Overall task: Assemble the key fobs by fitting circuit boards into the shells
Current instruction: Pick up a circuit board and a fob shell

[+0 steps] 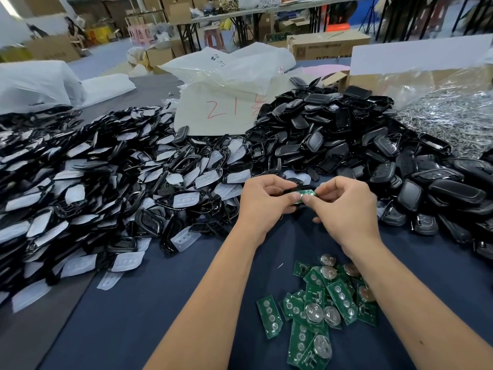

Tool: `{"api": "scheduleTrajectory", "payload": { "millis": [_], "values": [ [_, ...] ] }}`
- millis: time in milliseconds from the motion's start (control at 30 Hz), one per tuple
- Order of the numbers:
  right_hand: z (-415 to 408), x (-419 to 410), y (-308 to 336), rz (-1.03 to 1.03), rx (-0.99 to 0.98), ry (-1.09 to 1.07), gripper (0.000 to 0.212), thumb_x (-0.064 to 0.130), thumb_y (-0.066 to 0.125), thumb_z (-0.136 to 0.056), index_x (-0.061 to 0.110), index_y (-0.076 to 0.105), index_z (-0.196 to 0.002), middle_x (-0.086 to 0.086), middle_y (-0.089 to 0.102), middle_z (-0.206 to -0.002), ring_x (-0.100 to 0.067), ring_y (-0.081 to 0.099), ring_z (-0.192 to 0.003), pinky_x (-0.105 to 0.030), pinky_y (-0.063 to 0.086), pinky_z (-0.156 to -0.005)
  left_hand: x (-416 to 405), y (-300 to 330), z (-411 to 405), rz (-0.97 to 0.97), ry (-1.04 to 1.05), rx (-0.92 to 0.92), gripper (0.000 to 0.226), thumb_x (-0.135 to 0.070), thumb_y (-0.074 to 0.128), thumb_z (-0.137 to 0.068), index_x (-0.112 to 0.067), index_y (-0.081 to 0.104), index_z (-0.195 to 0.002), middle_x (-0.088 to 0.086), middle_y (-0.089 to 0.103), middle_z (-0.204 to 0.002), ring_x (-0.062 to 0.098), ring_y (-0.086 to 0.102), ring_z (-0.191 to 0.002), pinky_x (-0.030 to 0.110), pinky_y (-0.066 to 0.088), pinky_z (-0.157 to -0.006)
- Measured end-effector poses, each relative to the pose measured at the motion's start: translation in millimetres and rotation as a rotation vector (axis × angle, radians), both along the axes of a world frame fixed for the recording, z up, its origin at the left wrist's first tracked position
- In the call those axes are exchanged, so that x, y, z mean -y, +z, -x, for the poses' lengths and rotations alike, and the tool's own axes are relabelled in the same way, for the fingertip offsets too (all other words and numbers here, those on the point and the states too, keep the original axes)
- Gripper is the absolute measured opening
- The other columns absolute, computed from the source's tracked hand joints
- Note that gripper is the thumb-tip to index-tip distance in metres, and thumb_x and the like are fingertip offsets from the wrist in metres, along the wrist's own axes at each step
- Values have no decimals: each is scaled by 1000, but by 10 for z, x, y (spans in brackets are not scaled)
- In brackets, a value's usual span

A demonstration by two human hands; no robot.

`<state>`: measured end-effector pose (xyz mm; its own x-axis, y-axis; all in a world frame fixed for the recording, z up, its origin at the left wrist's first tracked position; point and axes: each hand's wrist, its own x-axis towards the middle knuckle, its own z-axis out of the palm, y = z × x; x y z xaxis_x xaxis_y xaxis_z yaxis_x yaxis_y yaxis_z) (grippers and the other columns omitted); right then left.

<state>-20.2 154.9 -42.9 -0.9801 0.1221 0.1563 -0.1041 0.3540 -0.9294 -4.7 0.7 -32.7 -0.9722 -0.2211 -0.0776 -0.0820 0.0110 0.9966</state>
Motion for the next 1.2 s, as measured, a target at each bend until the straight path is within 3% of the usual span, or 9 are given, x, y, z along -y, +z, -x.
{"api": "scheduleTrajectory", "payload": {
  "millis": [133,300,433,500,567,767,933,1100,1200],
  "values": [
    [-49,16,25,-85,-61,0,24,24,92,-78,24,67,-77,5,70,-70,-21,72,-63,-44,63,-64,20,2,-6,15,-19,11,26,7,83,-79,-18,79,-80,13,75,-87,19,77,-75,29,62,-70],
    [-49,-6,34,-109,-63,23,25,26,92,-78,23,67,-76,3,70,-71,-23,71,-65,-47,62,-66,11,21,-20,8,-11,14,24,8,82,-79,-16,78,-81,25,72,-100,21,76,-74,29,63,-70],
    [-25,-24,29,-123,-33,-1,30,31,95,-72,24,67,-81,0,67,-76,-19,70,-65,-43,62,-58,14,41,-26,-29,-12,30,22,11,79,-81,-10,77,-86,29,68,-106,26,75,-77,27,62,-69],
    [-6,-51,18,-50,1,62,26,25,95,-74,25,73,-88,-2,69,-82,-12,68,-60,-34,59,-47,28,59,-27,-44,-29,39,21,13,77,-81,-7,76,-87,28,69,-105,28,74,-78,26,61,-68],
    [15,-72,7,42,32,165,22,16,92,-78,23,78,-94,-6,72,-85,-13,69,-61,-28,56,-47,58,69,-20,-63,-59,34,22,13,75,-83,-8,76,-88,23,73,-97,24,75,-76,25,61,-67],
    [68,-114,7,164,104,279,9,8,84,-86,10,76,-88,-5,74,-68,-11,61,-52,-23,49,-46,91,29,12,-22,64,-11,21,-2,84,-82,-12,71,-95,1,75,-77,14,70,-64,27,60,-69],
    [32,-50,7,212,149,262,16,4,83,-86,11,70,-92,-7,74,-65,-8,60,-47,-21,49,-44,73,-11,25,37,79,-11,18,-7,85,-82,-12,69,-90,5,76,-77,12,69,-63,27,56,-68],
    [-1,-5,20,320,173,272,9,2,80,-88,6,73,-85,-11,75,-70,-15,64,-52,-25,56,-50,83,27,11,13,58,-49,19,-3,82,-84,-12,66,-91,2,73,-73,10,68,-62,23,56,-63],
    [25,-42,71,403,242,331,26,12,70,-99,9,79,-75,-10,73,-71,-18,66,-57,-25,57,-52,83,66,3,21,42,-65,16,-1,79,-87,-7,67,-95,10,75,-79,14,70,-66,24,58,-63]
  ]
}}
